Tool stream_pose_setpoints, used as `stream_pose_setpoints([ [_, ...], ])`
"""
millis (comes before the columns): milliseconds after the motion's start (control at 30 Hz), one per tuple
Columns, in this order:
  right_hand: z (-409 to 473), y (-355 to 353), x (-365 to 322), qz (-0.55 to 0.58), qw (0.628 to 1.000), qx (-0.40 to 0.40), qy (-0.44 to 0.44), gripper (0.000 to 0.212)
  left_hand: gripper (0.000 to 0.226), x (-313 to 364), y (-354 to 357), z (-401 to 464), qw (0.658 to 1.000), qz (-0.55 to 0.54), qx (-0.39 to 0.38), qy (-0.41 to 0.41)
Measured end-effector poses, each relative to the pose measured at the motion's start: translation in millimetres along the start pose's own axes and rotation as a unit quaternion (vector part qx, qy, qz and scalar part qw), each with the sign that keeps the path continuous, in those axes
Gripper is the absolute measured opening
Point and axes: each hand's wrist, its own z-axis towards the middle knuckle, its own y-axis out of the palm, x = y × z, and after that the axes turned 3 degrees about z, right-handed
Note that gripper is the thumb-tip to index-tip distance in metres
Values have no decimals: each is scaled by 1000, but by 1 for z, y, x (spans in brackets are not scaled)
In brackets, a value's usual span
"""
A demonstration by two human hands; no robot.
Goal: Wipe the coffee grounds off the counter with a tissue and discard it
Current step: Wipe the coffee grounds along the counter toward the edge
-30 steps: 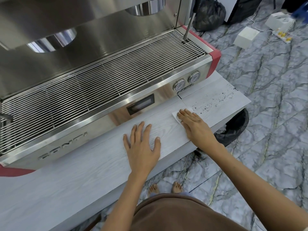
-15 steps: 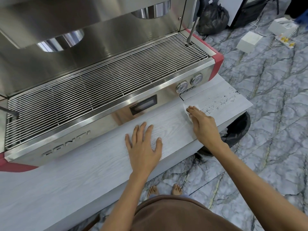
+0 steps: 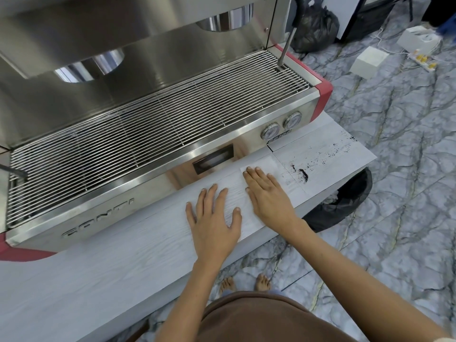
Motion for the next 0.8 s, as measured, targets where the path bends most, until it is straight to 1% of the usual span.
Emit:
stream_pose_setpoints([
  [267, 0, -8, 23, 19, 997, 18, 70, 42, 57, 1, -2, 0, 1000, -4, 0, 2],
  [467, -13, -16, 31, 30, 995, 27, 94, 45, 56, 0, -1, 0, 1000, -7, 1, 5],
  [567, -17, -24, 33, 63, 995, 16, 79, 44, 56, 0, -1, 0, 1000, -8, 0, 7],
  [633, -19, -33, 34, 91, 994, 10, 63, 40, 56, -1, -1, 0, 1000, -7, 1, 7],
  [733, -24, -52, 31, 153, 985, -3, 83, 40, 55, -2, 0, 0, 1000, -10, 5, 10],
  [800, -26, -60, 30, 166, 981, 32, 97, 38, 56, -2, 1, 0, 1000, -10, 6, 11],
])
